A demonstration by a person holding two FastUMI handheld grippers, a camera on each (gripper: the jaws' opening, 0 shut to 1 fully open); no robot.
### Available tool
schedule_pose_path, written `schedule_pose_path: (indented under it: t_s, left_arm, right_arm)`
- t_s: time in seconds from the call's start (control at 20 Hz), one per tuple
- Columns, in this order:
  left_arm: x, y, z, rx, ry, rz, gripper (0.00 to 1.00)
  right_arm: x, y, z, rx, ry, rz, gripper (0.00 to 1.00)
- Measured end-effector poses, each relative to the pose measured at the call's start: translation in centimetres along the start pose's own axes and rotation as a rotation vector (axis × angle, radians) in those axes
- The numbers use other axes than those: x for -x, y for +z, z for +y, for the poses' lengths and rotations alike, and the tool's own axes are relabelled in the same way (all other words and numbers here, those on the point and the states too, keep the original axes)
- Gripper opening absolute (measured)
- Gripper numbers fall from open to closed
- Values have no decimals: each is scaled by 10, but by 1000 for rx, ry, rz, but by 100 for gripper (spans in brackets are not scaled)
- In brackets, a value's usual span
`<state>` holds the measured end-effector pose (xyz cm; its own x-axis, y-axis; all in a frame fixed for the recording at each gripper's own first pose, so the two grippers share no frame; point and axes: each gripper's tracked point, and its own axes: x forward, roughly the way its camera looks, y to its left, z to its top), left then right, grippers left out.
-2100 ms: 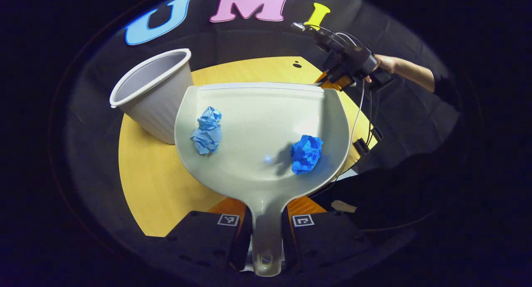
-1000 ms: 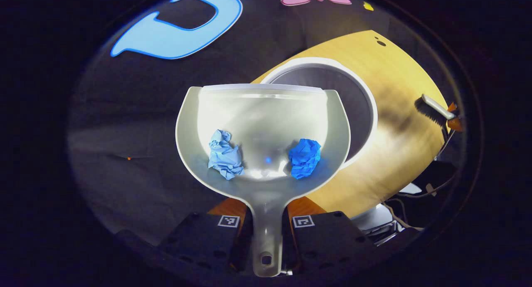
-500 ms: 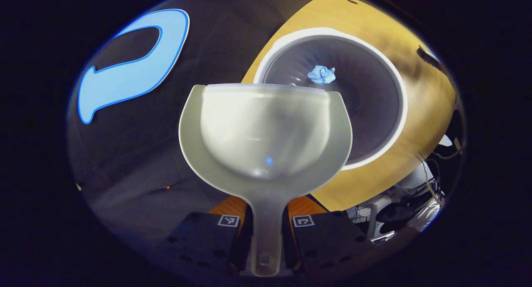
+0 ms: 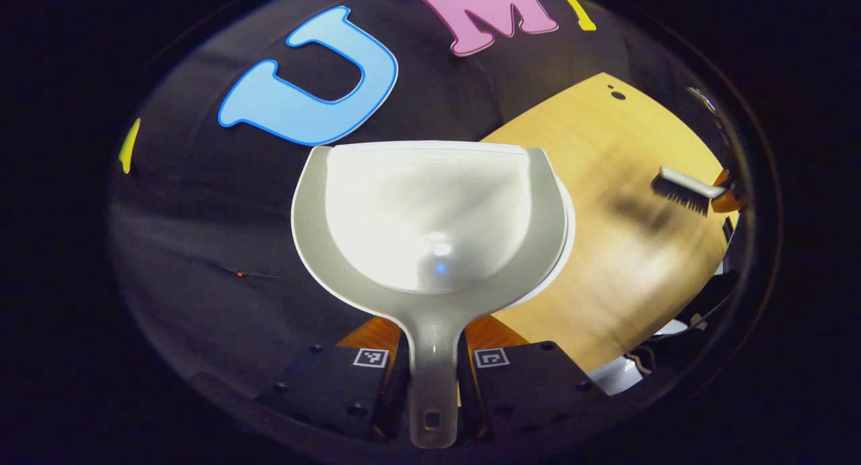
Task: Pick up the small broom and dustpan from the desktop, sweep the trash into the dustpan with the broom, and then empty the trash into the garbage bin.
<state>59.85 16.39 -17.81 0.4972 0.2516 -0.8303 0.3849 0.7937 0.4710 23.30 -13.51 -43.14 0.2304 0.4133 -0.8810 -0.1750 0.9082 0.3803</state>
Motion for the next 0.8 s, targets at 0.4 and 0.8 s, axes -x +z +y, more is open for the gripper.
schedule_pose_path:
  t_s: [0.4,0.8]
  left_arm:
    - [-30,58,-140,260,-280,-288,31]
    - [-124,52,-230,440,-377,-115,31]
  right_arm:
    - [11,-9,-36,-57,-149,-83,30]
    - [-22,-65,-81,-110,-330,-31,30]
